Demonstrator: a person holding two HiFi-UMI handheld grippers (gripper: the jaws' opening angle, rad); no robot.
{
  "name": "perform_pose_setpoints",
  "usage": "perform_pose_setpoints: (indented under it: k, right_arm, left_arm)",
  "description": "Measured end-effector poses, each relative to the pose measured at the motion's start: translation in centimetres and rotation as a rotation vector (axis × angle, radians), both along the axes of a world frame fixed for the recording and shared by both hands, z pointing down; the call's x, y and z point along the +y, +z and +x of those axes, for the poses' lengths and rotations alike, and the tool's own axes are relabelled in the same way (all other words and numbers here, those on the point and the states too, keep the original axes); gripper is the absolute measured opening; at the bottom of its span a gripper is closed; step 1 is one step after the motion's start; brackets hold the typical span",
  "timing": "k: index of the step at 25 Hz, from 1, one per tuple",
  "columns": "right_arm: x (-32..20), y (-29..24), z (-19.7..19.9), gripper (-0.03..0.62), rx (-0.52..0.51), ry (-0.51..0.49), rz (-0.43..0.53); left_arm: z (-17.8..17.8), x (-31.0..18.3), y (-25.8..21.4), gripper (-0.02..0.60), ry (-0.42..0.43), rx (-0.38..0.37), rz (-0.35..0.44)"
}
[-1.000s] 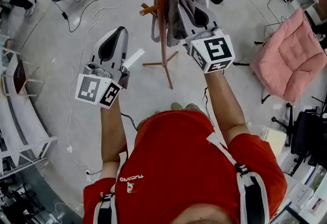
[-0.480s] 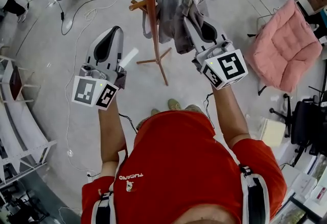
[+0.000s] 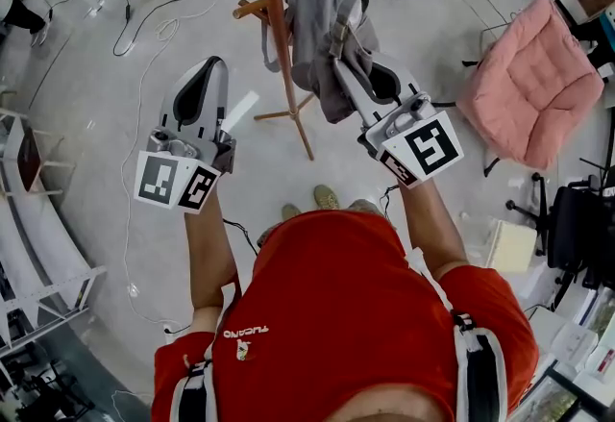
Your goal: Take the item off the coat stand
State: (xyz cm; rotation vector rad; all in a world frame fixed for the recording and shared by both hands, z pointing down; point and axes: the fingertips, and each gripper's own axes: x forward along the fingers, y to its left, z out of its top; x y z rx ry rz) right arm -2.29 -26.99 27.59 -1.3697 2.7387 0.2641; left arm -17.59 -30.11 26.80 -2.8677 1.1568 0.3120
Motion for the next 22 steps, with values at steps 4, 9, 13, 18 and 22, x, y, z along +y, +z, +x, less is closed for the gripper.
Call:
perform_pose_setpoints:
  k: [4,9,13,18,22]
  right_arm:
    - [0.1,0.4,0.0,0.037,-0.004,-0.012,-0.007]
    - [0.0,1.2,-0.2,0.037,-0.007,-0.024,-0.023]
    - [0.0,1.3,-0.4,0.037,-0.013,-0.03,-0.024]
    - [0.0,1.4,-0.6,0.037,-0.013,-0.034,-0.021]
    - [0.0,1.5,-0.5,0.037,-0.012,-0.032,-0.02]
  left_arm:
    - [0.2,0.2,0.1,0.009,-0.004,-0.009,0.003]
    - [-0.1,0.3,0.1,0.009,-0.011,-0.015,-0.001]
    - [-0.2,0.4,0.1,0.009,-0.012,-0.02,-0.002]
    - [-0.3,0.4,0.3,0.009,-0.008,-0.017,-0.002]
    - [-0.3,0.4,0.4,0.009,-0.008,-0.011,-0.001]
